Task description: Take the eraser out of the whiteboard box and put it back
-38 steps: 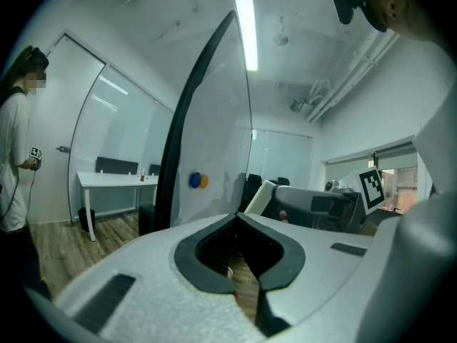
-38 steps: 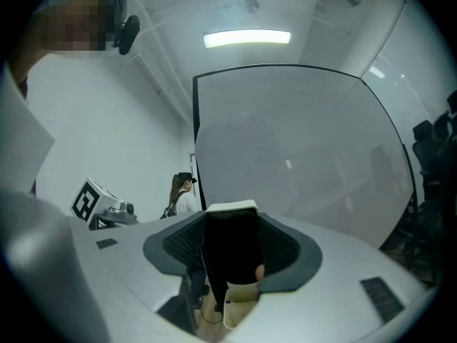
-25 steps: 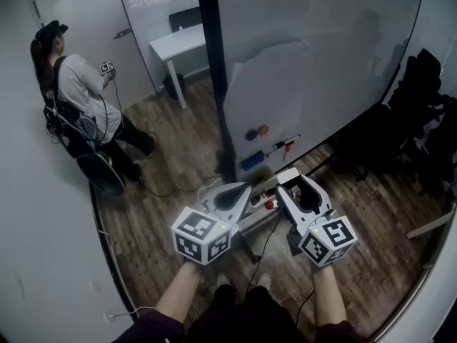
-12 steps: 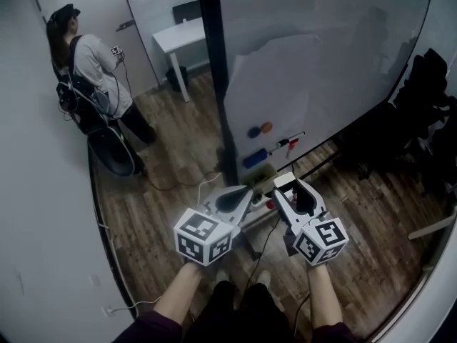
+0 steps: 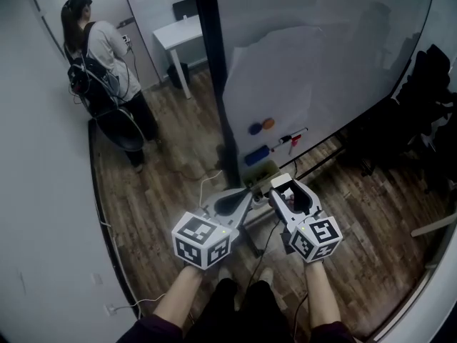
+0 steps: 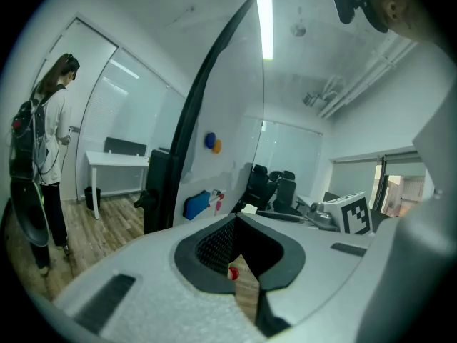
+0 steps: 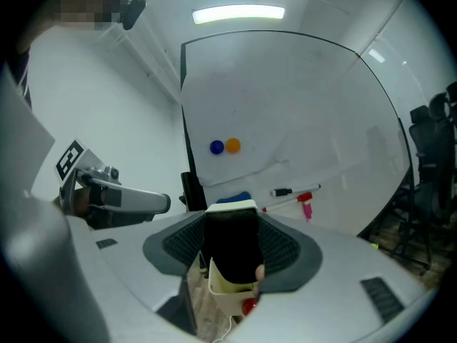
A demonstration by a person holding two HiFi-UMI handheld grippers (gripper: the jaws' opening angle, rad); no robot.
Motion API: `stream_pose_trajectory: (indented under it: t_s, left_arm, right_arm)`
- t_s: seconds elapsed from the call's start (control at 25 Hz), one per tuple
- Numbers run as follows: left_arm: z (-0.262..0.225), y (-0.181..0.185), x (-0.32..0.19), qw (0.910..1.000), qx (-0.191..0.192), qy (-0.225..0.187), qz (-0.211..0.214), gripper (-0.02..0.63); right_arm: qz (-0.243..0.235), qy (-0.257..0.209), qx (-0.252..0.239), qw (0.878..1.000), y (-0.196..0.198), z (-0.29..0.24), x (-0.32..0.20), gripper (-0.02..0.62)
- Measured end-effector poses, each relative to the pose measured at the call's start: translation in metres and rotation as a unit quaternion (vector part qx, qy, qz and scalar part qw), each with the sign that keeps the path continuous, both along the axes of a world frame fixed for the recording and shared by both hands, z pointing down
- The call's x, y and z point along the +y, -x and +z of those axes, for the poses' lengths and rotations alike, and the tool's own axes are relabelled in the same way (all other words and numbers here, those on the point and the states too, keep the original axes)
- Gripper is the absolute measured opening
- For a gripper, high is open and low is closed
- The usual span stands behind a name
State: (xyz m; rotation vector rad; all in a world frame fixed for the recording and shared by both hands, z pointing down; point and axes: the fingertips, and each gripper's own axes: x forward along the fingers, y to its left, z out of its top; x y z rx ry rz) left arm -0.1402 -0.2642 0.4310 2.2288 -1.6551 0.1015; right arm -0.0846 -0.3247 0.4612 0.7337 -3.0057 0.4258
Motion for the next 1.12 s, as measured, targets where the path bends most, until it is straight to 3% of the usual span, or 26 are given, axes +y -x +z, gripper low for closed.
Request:
stream_pose_trajectory:
  t_s: [0.24,0.64,1.12]
  left_arm:
    - [0.002,-0.004,0.007,1.0,0.005,0.001,-0.001,0.005]
    - [0.008,-0.001,0.016,0.9999,0.008,0.009,-0.012,0.005]
    - [0.014,0.0,0.021,0.9997,0.011,0.014,-0.014,0.005]
  right_arm:
    - [-0.004,-0.005,0.0,1.0,0.008,0.022,-0.004,0.225]
    - [-0.01,0.001,0.039,0.999,0.02,0.055,-0.01,0.227]
    - [-0.009,0.013,0.029,0.999,0.018,0.053,-0.009,0.232]
